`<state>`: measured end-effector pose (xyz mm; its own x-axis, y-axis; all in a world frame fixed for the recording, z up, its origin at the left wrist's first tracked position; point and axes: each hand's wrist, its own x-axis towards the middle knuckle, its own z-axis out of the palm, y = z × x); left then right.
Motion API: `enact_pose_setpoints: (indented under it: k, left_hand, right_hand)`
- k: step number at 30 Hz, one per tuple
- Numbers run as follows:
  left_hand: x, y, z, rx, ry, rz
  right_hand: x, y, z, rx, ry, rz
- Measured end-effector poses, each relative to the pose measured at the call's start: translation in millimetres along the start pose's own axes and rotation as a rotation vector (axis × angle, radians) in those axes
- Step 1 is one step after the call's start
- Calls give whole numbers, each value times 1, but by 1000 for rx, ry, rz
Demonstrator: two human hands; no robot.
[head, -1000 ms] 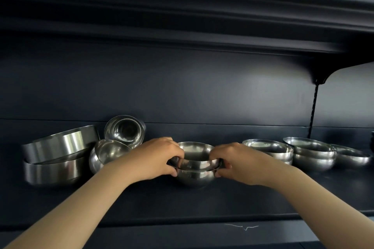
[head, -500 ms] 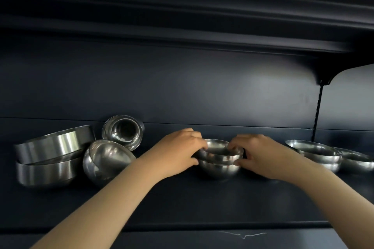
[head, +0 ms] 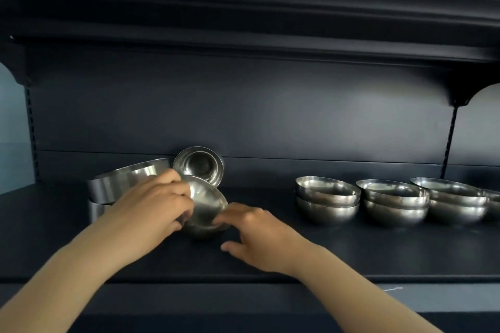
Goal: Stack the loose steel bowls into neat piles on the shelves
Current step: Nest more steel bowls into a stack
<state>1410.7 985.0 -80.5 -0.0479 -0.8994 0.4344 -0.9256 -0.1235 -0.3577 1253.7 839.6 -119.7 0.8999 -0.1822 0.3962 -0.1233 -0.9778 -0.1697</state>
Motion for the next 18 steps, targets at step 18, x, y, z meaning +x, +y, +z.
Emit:
enact_pose_setpoints:
  k: [18]
  left_hand:
    - [69, 45, 31, -394, 21, -31]
  right_hand:
    - [-25, 52, -41, -246, 35, 124]
